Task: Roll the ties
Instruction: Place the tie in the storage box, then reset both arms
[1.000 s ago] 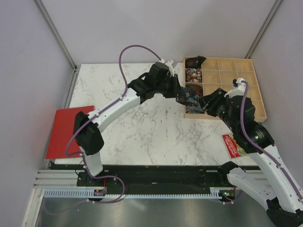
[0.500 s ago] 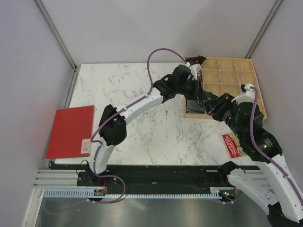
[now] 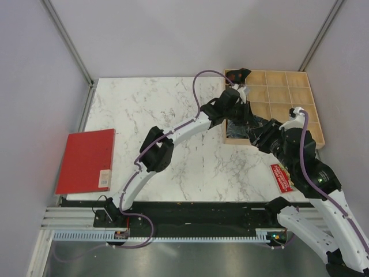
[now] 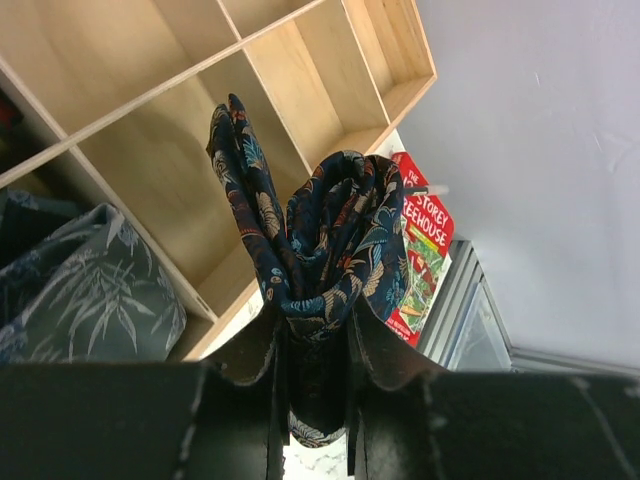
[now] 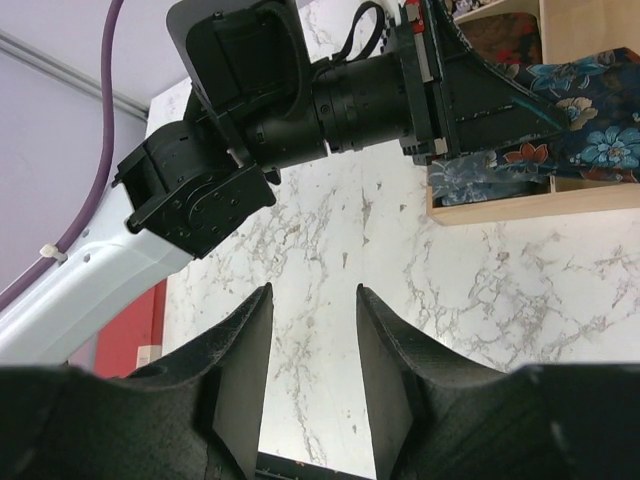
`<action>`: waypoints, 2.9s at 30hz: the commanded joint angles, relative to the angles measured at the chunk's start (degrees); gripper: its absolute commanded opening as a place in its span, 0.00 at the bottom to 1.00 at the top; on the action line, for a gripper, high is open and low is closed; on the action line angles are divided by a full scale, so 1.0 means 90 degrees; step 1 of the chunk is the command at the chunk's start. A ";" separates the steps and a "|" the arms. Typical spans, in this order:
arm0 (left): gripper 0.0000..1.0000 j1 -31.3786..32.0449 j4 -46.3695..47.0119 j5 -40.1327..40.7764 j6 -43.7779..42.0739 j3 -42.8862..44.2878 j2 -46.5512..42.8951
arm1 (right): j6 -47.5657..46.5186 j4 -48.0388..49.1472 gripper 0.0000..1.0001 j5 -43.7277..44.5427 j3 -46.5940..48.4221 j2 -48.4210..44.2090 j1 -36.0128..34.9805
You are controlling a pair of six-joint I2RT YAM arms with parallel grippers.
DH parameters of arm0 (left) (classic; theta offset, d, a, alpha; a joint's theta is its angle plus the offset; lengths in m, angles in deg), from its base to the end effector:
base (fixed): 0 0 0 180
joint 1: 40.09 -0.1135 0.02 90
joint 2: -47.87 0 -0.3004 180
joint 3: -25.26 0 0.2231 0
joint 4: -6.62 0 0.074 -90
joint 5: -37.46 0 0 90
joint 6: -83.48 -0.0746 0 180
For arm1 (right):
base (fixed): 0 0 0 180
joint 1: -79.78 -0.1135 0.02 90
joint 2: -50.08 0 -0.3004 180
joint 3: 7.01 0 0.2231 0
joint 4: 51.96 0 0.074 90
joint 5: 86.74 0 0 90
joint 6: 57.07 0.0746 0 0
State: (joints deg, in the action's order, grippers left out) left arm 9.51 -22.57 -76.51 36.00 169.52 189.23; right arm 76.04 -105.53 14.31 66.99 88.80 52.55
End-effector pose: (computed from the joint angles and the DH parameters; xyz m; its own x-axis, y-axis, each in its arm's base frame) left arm 0.3690 -0.4803 0.2494 -0.8414 0.0358 -0.5392 0.4929 0.4600 -0.7386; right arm 0.1022 0.0365 0.3841 -0.4000 0.5485 -0.7343 -0.0190 0.7960 0.6050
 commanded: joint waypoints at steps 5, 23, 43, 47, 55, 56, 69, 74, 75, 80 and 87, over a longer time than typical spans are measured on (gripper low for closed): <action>0.02 0.0064 0.0796 0.0152 0.0344 0.0685 0.0670 | -0.0074 -0.0009 0.46 0.0042 -0.0257 -0.0034 -0.0002; 0.02 0.0621 -0.0687 0.3316 -0.0379 0.1212 0.0788 | -0.0083 0.0108 0.46 -0.0036 -0.0462 0.0063 -0.0003; 0.02 0.0611 -0.0864 0.2536 -0.0125 0.1671 0.1217 | 0.0024 0.0235 0.45 -0.0231 -0.0560 0.0112 -0.0002; 0.04 0.0602 -0.0854 0.2507 -0.0135 0.1652 0.1207 | 0.0024 0.0206 0.45 -0.0202 -0.0541 0.0073 -0.0002; 0.32 0.0631 -0.0639 0.1658 -0.0398 0.1642 0.1169 | 0.0044 0.0274 0.45 -0.0261 -0.0589 0.0151 -0.0002; 0.39 0.0641 -0.0629 0.1618 -0.0544 0.1632 0.1139 | 0.0044 0.0294 0.45 -0.0271 -0.0589 0.0161 -0.0003; 0.91 0.0719 -0.0825 0.1706 -0.1277 0.0978 0.0202 | 0.0190 0.0577 0.44 -0.0544 -0.0609 0.0317 -0.0003; 1.00 0.0719 -0.0834 0.1677 -0.1385 0.0783 -0.0110 | 0.0073 0.0558 0.44 -0.0515 -0.0336 0.0414 -0.0003; 1.00 0.0719 -0.0834 0.1686 -0.1433 0.0744 -0.0159 | 0.0054 0.0548 0.45 -0.0495 -0.0220 0.0434 -0.0003; 1.00 0.0709 -0.0912 0.2144 -0.1658 0.0529 -0.0588 | -0.0093 0.0480 0.44 -0.0408 0.0113 0.0590 -0.0003; 1.00 0.0534 -0.1205 0.2516 -0.1834 0.0042 -0.1397 | -0.0191 0.0431 0.45 -0.0349 0.0475 0.0688 -0.0002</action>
State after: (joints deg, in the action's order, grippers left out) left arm 15.48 -32.23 -57.06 22.93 173.04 185.58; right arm 75.56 -102.26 10.24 67.95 94.64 52.57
